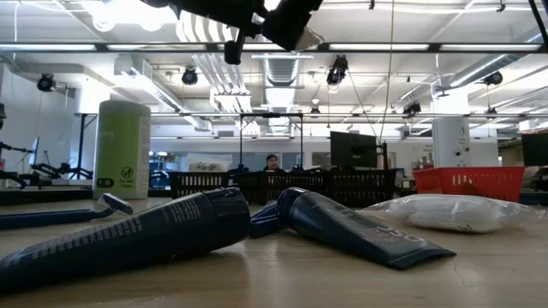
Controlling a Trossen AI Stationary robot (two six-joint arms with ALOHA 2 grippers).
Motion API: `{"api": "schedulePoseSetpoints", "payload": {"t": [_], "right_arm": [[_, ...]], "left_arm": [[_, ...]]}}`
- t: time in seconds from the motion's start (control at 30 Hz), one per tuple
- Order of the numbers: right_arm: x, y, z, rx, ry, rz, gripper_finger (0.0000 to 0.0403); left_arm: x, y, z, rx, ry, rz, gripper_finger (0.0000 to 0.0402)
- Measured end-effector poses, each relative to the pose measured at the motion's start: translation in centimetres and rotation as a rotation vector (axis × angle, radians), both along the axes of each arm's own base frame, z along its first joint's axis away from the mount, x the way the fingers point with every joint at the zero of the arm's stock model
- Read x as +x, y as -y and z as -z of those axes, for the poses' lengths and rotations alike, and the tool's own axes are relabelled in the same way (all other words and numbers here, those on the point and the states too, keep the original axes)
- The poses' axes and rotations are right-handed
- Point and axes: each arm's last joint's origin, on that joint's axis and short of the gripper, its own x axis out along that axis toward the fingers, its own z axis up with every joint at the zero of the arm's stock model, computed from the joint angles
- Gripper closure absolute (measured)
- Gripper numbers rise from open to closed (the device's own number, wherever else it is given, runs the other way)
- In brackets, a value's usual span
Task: Pick & Place Travel size toiletries
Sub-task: Put the cotton pack into the left black bin
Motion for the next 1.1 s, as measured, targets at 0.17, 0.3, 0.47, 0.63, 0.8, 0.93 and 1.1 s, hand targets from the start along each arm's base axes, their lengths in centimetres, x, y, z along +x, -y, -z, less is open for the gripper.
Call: {"api": "schedulePoseSetpoints", "payload": {"t": [0.17,0.3,0.47,0.63,0.8,0.93,1.1], "right_arm": [[0.0,-0.7,0.0,0.006,0.03,-0.017,0.0335],[-0.1,-1.5,0.0,0.007,0.036,-0.034,0.0287],[-0.2,-3.2,0.0,0.01,0.054,-0.072,0.0223],[-0.5,-5.3,0.0,0.019,0.085,-0.121,0.0177],[-0.9,-7.2,0.3,0.039,0.161,-0.158,0.0153],[-1.2,-8.2,0.3,0.085,0.369,-0.155,0.0147],[-1.4,-8.7,0.1,0.209,0.708,-0.186,0.0157]], "left_arm": [[-0.1,-0.2,0.1,0.015,-0.016,-0.034,0.0399],[-0.2,-0.3,0.2,0.027,-0.035,-0.046,0.0399],[-0.4,-0.5,0.2,0.08,-0.073,-0.07,0.04],[-0.6,-0.9,0.4,0.168,-0.141,-0.085,0.04],[-1.5,-0.9,0.6,0.351,-0.315,-0.094,0.04],[-3.1,-0.6,1.2,0.53,-0.595,-0.079,0.0401],[-5.5,0.0,2.2,0.729,-0.983,0.003,0.0401]]}}
